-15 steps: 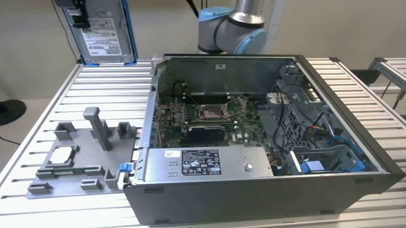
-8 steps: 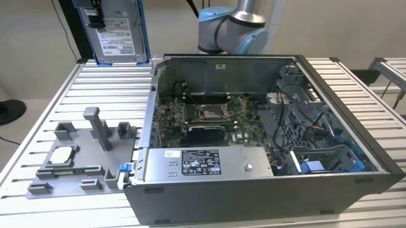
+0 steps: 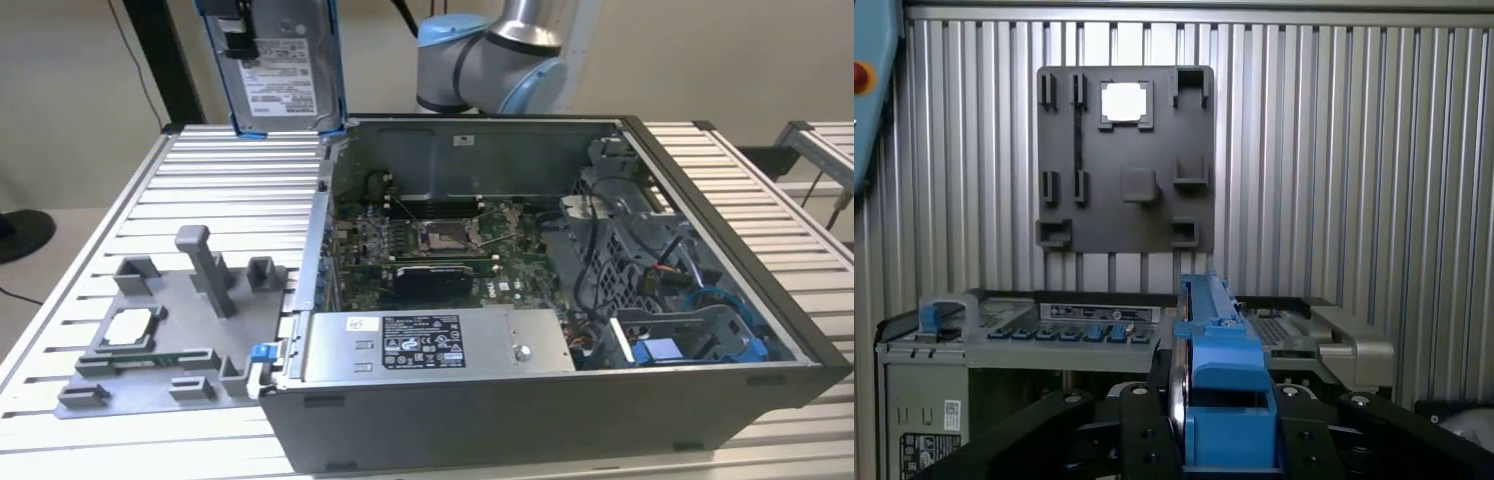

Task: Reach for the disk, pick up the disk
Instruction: 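Pick up the disk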

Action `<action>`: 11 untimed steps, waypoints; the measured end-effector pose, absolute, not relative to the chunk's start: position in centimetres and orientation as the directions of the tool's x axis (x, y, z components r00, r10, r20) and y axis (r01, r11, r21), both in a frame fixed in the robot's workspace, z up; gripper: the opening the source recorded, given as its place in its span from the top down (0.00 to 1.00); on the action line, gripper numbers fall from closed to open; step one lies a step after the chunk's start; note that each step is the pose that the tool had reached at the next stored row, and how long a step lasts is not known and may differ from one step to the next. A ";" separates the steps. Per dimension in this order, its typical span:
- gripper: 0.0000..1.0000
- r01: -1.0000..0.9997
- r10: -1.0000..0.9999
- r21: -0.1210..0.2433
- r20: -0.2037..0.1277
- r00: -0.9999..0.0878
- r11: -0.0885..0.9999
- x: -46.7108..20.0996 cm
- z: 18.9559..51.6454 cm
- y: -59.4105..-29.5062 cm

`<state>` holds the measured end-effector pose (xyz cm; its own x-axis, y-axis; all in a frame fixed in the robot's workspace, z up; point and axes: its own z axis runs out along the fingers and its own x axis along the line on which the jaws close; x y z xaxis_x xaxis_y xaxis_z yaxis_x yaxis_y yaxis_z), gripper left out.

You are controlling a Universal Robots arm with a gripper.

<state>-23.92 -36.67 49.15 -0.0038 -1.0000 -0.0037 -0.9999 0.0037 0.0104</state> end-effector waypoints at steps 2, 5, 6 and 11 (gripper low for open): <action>1.00 -1.000 -1.000 0.011 -0.004 -0.004 0.004 -23.1 49.1 -36.7; 1.00 -1.000 -1.000 0.011 -0.004 -0.004 0.004 -22.0 49.1 -36.7; 1.00 -1.000 -1.000 0.011 -0.004 -0.004 0.004 -21.6 49.1 -36.7; 1.00 -1.000 -1.000 0.011 -0.004 -0.004 0.004 -19.7 49.1 -36.7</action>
<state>-19.68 -36.66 49.14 -0.0037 -1.0000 -0.0038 -0.9999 0.0037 0.0109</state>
